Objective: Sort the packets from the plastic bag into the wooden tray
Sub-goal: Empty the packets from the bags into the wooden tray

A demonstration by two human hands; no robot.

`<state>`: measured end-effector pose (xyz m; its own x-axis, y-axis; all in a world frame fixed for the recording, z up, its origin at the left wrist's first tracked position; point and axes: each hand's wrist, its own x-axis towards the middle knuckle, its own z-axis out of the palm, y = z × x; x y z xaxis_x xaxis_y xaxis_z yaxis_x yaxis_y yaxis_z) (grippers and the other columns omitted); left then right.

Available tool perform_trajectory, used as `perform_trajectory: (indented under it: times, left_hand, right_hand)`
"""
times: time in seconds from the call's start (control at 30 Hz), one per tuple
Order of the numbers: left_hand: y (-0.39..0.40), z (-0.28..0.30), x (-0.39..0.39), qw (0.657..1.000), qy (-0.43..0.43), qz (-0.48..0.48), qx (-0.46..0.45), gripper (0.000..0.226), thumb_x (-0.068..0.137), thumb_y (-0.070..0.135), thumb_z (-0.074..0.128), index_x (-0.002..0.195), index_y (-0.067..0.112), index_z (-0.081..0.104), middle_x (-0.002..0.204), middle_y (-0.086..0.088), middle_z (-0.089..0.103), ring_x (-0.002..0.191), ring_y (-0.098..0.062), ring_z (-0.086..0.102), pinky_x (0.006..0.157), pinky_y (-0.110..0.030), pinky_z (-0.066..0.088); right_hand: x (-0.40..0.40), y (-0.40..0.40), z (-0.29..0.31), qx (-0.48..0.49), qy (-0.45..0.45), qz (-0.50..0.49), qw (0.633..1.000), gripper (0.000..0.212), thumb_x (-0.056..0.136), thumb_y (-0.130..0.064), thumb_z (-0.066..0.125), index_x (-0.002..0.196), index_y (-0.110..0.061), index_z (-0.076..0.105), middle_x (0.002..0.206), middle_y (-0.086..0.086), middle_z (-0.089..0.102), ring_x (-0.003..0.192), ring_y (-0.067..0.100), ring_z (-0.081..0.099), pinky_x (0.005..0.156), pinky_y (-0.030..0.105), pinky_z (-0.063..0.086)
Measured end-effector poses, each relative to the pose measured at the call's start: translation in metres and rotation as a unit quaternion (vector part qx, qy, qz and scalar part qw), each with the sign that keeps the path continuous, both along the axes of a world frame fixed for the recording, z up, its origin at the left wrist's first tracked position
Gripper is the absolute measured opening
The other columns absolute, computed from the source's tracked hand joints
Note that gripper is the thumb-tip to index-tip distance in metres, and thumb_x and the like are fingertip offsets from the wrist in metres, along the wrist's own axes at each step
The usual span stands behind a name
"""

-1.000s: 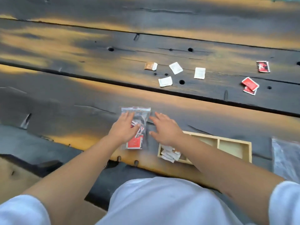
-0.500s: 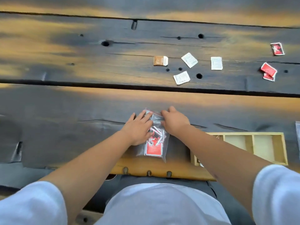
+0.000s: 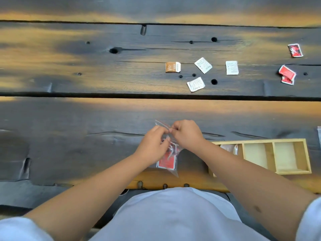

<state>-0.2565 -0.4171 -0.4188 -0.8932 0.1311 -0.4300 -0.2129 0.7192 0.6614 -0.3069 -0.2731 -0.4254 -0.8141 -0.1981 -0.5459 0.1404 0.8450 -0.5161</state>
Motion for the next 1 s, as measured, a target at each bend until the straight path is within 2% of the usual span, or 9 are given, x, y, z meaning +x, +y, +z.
perform_trajectory:
  times: [0.03,0.1,0.23,0.33,0.47,0.63,0.83,0.9,1.0]
  left_hand:
    - [0.003,0.013,0.004,0.995,-0.033,0.078,0.054,0.009,0.094,0.021,0.054,0.098,0.017,0.061,0.096,0.001,0.063,0.083,-0.008,0.058,0.074,-0.027,0.045]
    - [0.006,0.036,0.010,0.965,-0.096,0.195,0.144,0.014,0.094,0.022,0.055,0.085,0.013,0.060,0.080,-0.006,0.067,0.067,-0.009,0.061,0.060,-0.023,0.045]
    - [0.005,0.065,0.027,0.928,-0.136,0.252,0.239,0.024,0.096,0.027,0.054,0.093,0.005,0.061,0.085,-0.006,0.071,0.075,-0.009,0.063,0.063,-0.023,0.046]
    - [0.003,0.071,0.037,0.930,-0.134,0.256,0.228,0.020,0.096,0.023,0.055,0.093,0.004,0.062,0.087,-0.011,0.068,0.075,-0.011,0.061,0.062,-0.023,0.045]
    - [0.001,0.077,0.042,0.933,-0.143,0.255,0.208,0.025,0.093,0.026,0.059,0.090,0.002,0.062,0.079,-0.012,0.067,0.069,-0.015,0.060,0.061,-0.027,0.045]
    - [-0.003,0.077,0.046,0.945,-0.124,0.246,0.177,0.020,0.090,0.018,0.058,0.073,0.009,0.062,0.064,-0.005,0.062,0.066,-0.018,0.056,0.058,-0.027,0.041]
    - [-0.014,0.085,0.048,0.942,-0.156,0.225,0.196,0.023,0.093,0.016,0.051,0.078,0.015,0.068,0.070,-0.001,0.068,0.063,-0.011,0.057,0.056,-0.024,0.040]
    - [-0.016,0.084,0.049,0.944,-0.152,0.217,0.197,0.021,0.091,0.016,0.055,0.075,0.019,0.067,0.071,0.000,0.068,0.064,-0.010,0.058,0.057,-0.023,0.042]
    - [-0.015,0.084,0.052,0.938,-0.155,0.220,0.216,0.016,0.092,0.026,0.059,0.079,0.020,0.065,0.073,-0.002,0.073,0.068,-0.014,0.066,0.059,-0.024,0.043]
  right_hand:
    - [0.006,-0.001,0.013,-0.029,0.011,-0.011,0.999,0.021,0.092,-0.027,0.060,0.077,-0.015,0.070,0.074,0.003,0.068,0.077,0.024,0.063,0.064,0.030,0.045]
    - [0.020,-0.001,0.037,-0.107,0.001,-0.082,0.991,0.017,0.089,-0.023,0.066,0.075,-0.016,0.074,0.070,-0.003,0.069,0.072,0.016,0.063,0.065,0.029,0.047]
    - [0.044,0.005,0.061,-0.233,-0.087,-0.193,0.949,0.018,0.085,-0.021,0.068,0.069,-0.015,0.074,0.070,0.007,0.074,0.068,0.025,0.068,0.068,0.042,0.056]
    - [0.058,0.001,0.067,-0.247,-0.114,-0.212,0.939,0.018,0.083,-0.015,0.068,0.065,-0.012,0.072,0.071,0.018,0.072,0.065,0.026,0.065,0.067,0.047,0.057]
    - [0.072,-0.010,0.070,-0.201,-0.062,-0.193,0.958,0.017,0.080,-0.012,0.068,0.064,-0.006,0.069,0.056,0.001,0.061,0.052,0.010,0.051,0.055,0.026,0.043]
    - [0.083,-0.021,0.072,-0.148,-0.029,-0.147,0.978,0.021,0.082,-0.013,0.065,0.061,-0.011,0.062,0.054,-0.005,0.058,0.052,0.008,0.050,0.051,0.020,0.040]
    - [0.091,-0.022,0.077,-0.254,-0.117,-0.240,0.930,0.020,0.090,-0.007,0.059,0.071,-0.007,0.066,0.067,0.012,0.067,0.055,0.012,0.059,0.044,0.014,0.042]
    - [0.092,-0.023,0.078,-0.244,-0.121,-0.240,0.932,0.018,0.086,-0.003,0.059,0.071,-0.004,0.068,0.068,0.016,0.068,0.058,0.015,0.060,0.045,0.016,0.043]
    - [0.093,-0.024,0.077,-0.207,-0.086,-0.203,0.953,0.014,0.075,-0.005,0.061,0.065,0.002,0.069,0.068,0.020,0.071,0.065,0.030,0.065,0.063,0.035,0.056]
